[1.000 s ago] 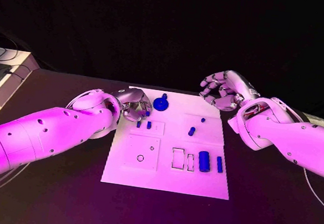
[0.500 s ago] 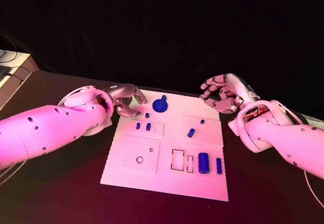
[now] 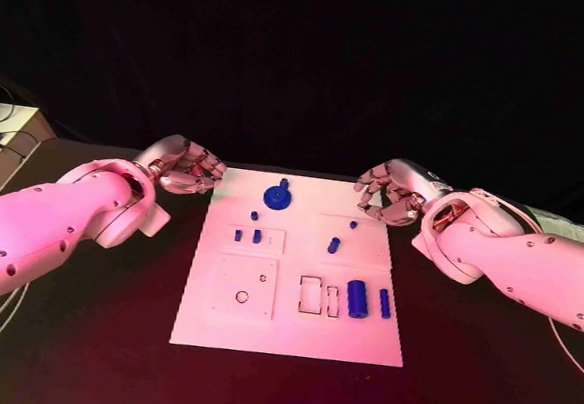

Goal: Assemble the parts on the task board

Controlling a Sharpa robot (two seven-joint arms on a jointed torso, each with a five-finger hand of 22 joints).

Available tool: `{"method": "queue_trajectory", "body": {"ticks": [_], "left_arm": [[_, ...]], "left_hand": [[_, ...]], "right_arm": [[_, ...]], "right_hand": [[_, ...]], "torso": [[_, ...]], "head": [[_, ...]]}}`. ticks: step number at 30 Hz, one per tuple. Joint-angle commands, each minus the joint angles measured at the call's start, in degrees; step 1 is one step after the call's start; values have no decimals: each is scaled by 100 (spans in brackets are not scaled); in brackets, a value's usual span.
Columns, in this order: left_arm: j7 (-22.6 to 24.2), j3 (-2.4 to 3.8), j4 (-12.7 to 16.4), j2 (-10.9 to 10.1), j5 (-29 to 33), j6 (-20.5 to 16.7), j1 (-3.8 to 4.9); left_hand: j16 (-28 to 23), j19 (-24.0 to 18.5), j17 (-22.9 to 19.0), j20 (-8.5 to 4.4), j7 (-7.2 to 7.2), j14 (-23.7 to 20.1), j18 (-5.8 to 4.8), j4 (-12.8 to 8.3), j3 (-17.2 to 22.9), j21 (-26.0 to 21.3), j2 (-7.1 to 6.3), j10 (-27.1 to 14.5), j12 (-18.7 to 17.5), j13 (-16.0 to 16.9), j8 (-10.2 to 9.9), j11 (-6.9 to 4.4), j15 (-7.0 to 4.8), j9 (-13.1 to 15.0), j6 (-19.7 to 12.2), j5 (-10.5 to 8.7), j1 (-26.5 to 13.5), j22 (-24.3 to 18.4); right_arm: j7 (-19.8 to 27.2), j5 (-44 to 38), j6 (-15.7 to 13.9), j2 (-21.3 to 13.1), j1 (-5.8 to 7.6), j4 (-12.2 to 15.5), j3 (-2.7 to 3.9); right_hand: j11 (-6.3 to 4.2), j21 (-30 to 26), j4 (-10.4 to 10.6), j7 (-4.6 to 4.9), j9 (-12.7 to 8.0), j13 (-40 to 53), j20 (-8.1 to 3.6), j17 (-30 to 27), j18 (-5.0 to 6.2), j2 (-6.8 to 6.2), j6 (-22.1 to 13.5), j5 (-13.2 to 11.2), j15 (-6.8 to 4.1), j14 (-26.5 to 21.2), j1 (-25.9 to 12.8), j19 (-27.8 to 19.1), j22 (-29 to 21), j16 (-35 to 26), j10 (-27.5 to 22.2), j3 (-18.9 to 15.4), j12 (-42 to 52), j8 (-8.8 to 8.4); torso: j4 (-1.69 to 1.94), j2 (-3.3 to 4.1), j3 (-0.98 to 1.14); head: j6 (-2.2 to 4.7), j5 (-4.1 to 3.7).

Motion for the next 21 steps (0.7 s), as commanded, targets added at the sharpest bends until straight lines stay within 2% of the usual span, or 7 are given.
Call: {"method": "queue_trajectory", "body": {"ticks": [1, 3, 4, 9, 14, 21], "left_arm": [[887, 36, 133, -149, 2339, 459, -100], [1027, 91, 231, -279, 2652, 599, -201], [1104, 142, 298, -358, 2820, 684, -269], [1309, 301, 505, -561, 3115, 814, -459], [1394, 375, 632, -686, 3270, 807, -550], [1418, 402, 712, -756, 3321, 749, -587]], "left_hand": [[-386, -130, -188, 60, -14, -219, 55, 7, -114, -411, 29, 115, 36, -35, 111, -7, 34, -5, 73, 1, -47, -248], [-821, -211, -386, 114, -30, -282, 46, 6, -125, -787, 46, 280, -74, -65, 213, -18, 60, -6, 123, 11, -47, -478], [-1387, -357, -612, 205, -30, -122, 42, 69, -66, -1328, 44, 513, -322, -85, 319, -43, 63, 3, 163, -1, -102, -812], [-2628, -201, -861, 384, -73, 218, 72, 103, -50, -2479, -32, 1055, -1079, -65, 529, -60, 107, 23, 183, -21, -126, -1606], [-2962, -10, -837, 385, -58, 371, 74, 77, -57, -2770, -21, 1199, -1322, -59, 576, -57, 108, 17, 174, -18, -91, -1831], [-3018, 46, -814, 379, -25, 414, 73, 73, -75, -2828, -33, 1205, -1386, -59, 571, -39, 114, 4, 150, -18, -97, -1877]], "right_arm": [[-390, -1332, 692, 1, -44, -22, -6], [-502, -1683, 759, 7, -74, -30, -10], [-582, -1906, 778, 15, -95, -35, -14], [-812, -2434, 711, 89, -175, -71, -26], [-906, -2627, 664, 190, -228, -101, -36], [-890, -2637, 624, 308, -268, -123, -48]], "right_hand": [[-21, -12, -43, -5, -20, -59, 37, 194, 7, -40, 50, -74, 32, 290, -3, 43, 513, 2, -55, -12, -69, -39], [-22, -78, -51, -21, -35, -107, 36, 188, 20, -46, 63, -107, 32, 289, -33, 22, 478, -1, -74, -43, -112, -52], [-22, -104, -54, -28, -42, -128, 36, 182, 25, -47, 65, -115, 32, 288, -46, 14, 464, -3, -87, -58, -133, -59], [-4, -206, -73, -32, -90, -288, 42, 129, 43, -43, 76, -137, 39, 276, -106, -11, 411, -29, -200, -185, -283, -106], [1, -231, -77, -31, -104, -329, 45, 118, 48, -37, 76, -142, 44, 274, -111, -16, 397, -34, -230, -225, -318, -121], [3, -249, -45, -17, -115, -393, 47, 63, 51, 21, 191, -103, 44, 268, -98, -7, 388, -55, -134, -183, -315, -95]], "torso": [[16, -13, 3], [17, -10, -3], [20, -13, -7], [7, -10, -4], [8, 0, -5], [13, 8, -4]], "head": [[10, -74], [24, -74], [23, -88], [26, -102], [30, -117], [18, -115]]}}
